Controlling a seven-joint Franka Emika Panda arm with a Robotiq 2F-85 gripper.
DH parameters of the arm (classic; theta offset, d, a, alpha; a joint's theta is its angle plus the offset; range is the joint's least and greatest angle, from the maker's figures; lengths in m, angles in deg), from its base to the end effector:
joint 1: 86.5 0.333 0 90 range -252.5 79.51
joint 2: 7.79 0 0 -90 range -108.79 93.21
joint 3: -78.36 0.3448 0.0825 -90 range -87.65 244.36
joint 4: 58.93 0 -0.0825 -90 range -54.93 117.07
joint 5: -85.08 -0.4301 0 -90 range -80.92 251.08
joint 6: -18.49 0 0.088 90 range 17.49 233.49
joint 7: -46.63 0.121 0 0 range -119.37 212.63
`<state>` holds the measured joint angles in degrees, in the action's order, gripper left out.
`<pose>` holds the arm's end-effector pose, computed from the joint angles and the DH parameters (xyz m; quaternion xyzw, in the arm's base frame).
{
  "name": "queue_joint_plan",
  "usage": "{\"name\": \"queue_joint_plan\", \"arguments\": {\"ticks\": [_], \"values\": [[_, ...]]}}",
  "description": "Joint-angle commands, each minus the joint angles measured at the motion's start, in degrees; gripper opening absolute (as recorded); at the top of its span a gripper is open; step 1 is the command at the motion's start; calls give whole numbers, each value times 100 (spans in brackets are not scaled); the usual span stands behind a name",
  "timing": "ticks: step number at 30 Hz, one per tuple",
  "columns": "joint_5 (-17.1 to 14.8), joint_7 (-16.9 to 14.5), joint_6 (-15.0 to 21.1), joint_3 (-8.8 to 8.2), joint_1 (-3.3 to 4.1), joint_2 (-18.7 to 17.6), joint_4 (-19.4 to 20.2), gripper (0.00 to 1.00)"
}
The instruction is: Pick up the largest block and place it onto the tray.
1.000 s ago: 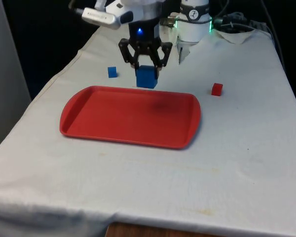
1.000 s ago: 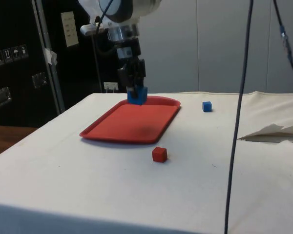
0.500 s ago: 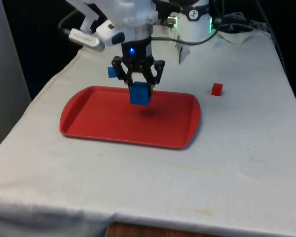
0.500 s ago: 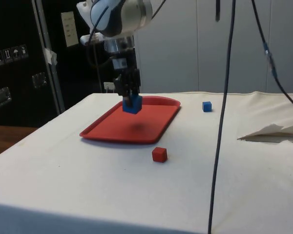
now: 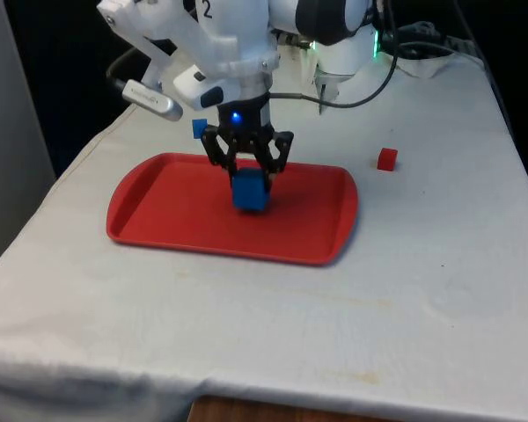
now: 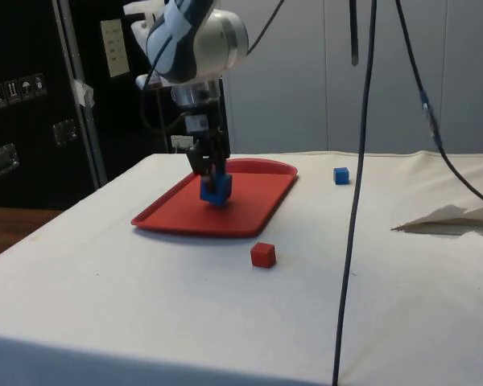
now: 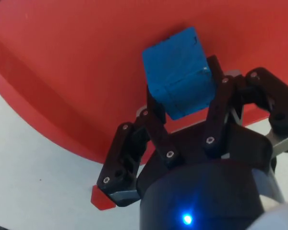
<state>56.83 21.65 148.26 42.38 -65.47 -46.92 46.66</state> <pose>0.6607 -0.1400 0.1797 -0.9982 0.0383 0.0453 0.0019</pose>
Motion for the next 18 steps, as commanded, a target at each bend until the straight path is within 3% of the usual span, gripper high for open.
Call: {"name": "queue_joint_plan", "arguments": {"ticks": [1, 3, 4, 7, 8, 9, 11, 12, 15, 16, 18], "values": [[-46, -23, 0, 34, -29, -40, -52, 0], [-52, -29, -11, 29, -29, -74, -86, 0], [-57, -29, -17, 29, -29, -92, -109, 15], [-57, -23, -17, 29, -34, -103, -126, 44], [-29, -6, -6, 0, 0, -86, -92, 54], [-57, -23, -23, 29, -34, -103, -126, 54], [-57, -23, -23, 29, -34, -109, -132, 74], [-57, -23, -23, 29, -34, -115, -132, 94], [-57, -23, -23, 29, -34, -115, -138, 100], [-29, -6, -6, 0, 0, -92, -97, 100], [-57, -23, -29, 29, -34, -120, -143, 100]]}}
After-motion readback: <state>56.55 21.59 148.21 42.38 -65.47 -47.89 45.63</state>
